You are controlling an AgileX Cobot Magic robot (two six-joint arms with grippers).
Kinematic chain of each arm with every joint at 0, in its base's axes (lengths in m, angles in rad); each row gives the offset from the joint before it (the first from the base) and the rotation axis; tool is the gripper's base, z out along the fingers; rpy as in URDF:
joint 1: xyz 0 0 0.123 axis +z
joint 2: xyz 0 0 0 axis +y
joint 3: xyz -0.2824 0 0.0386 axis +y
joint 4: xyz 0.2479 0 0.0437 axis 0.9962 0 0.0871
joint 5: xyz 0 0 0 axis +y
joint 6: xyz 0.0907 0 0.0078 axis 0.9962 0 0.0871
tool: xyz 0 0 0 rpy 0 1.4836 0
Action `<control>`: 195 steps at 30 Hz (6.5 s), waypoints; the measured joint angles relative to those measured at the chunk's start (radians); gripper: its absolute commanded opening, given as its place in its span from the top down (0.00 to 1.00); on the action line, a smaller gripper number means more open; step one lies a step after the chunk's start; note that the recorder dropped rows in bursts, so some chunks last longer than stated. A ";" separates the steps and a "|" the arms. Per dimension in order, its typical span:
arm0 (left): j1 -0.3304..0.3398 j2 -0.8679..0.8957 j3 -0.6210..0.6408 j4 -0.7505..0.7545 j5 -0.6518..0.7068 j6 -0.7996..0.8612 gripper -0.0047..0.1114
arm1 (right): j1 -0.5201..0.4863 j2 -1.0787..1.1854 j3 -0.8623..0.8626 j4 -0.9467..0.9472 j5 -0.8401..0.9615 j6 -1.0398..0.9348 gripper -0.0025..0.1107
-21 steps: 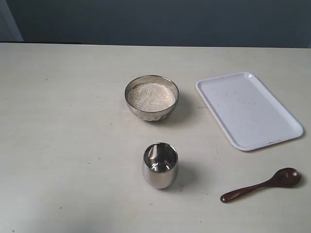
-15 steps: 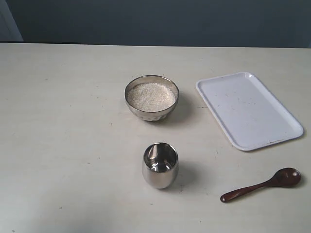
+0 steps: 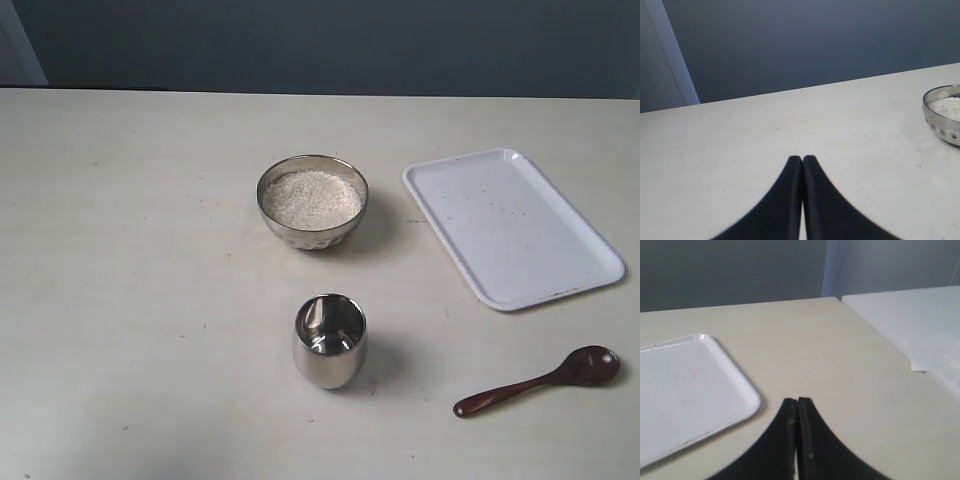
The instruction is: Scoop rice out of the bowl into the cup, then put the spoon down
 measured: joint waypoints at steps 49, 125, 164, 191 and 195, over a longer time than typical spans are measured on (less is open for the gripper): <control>0.000 0.000 0.000 0.000 0.000 0.000 0.96 | 0.112 0.888 -0.854 0.281 0.521 0.302 0.99; 0.000 0.000 0.000 0.000 0.000 0.000 0.96 | 0.602 1.521 -0.375 0.907 -0.015 0.493 0.54; 0.000 0.000 0.000 0.000 0.000 0.000 0.96 | 0.602 1.645 -0.528 0.604 0.482 0.508 0.98; 0.000 0.000 0.000 0.000 0.000 0.000 0.96 | 0.602 1.581 -0.556 1.064 0.436 0.142 0.74; 0.000 0.000 0.000 0.000 0.000 0.000 0.96 | 0.602 1.581 -0.556 1.120 0.460 0.059 0.38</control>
